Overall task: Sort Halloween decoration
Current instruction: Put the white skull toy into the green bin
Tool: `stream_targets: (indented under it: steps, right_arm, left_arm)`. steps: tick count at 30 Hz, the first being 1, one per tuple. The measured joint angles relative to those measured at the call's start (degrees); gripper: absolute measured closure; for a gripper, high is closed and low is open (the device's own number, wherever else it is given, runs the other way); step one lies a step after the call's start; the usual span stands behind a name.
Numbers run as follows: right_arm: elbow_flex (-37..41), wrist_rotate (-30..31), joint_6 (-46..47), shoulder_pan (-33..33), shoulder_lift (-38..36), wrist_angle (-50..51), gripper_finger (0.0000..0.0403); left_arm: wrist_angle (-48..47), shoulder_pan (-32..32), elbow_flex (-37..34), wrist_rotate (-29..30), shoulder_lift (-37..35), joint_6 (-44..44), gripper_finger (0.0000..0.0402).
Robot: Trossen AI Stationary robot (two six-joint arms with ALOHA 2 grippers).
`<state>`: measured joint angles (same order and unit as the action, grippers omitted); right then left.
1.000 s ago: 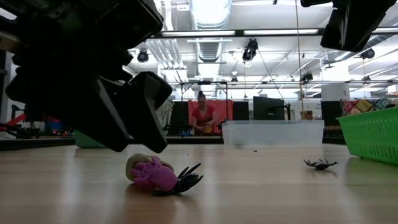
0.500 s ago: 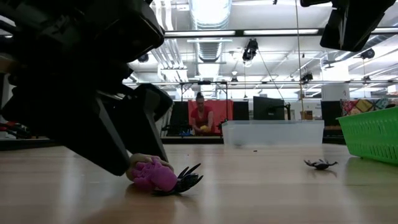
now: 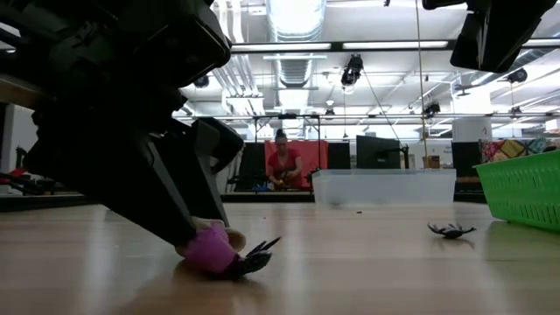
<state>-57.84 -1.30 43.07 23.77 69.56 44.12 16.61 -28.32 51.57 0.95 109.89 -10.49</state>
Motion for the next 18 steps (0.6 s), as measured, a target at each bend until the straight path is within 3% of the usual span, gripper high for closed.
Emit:
stream_targets:
  steps: [7, 18]
  right_arm:
    - [0.00, 1.39, 0.00, 0.26, 0.00, -0.02, 0.0394]
    - [0.00, 1.82, 0.01, 1.90, 0.00, -0.09, 0.0394]
  left_arm:
    - [-0.18, 0.02, 0.00, 0.04, -0.06, -0.04, 0.0318]
    - [-0.92, 0.61, 0.00, 0.21, -1.33, -0.10, 0.0322]
